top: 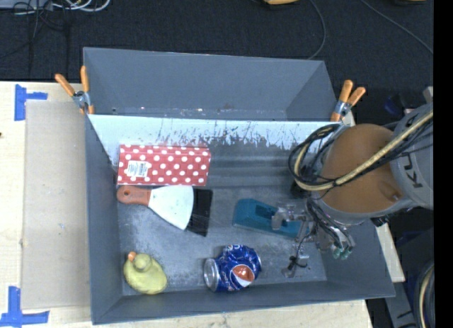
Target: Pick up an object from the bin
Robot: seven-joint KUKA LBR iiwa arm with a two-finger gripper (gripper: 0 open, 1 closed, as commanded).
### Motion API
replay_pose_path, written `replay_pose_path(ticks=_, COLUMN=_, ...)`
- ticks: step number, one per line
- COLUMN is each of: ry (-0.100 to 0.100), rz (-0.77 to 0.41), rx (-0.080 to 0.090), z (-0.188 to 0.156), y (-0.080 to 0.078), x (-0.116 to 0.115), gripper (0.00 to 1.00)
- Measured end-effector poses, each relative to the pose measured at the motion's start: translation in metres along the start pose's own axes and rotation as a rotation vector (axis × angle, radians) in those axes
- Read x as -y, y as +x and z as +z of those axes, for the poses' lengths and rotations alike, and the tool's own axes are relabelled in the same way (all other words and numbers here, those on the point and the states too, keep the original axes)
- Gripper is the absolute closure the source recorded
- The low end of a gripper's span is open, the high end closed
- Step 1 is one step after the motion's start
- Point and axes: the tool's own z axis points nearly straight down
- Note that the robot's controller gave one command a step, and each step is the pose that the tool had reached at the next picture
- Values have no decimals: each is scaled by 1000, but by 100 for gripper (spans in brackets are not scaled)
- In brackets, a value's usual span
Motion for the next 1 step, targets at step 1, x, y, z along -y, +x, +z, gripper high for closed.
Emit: replay_pose_path(ticks=1, ry=1, rz=-4, rx=7, z=-4, y=-2, x=0, gripper=100)
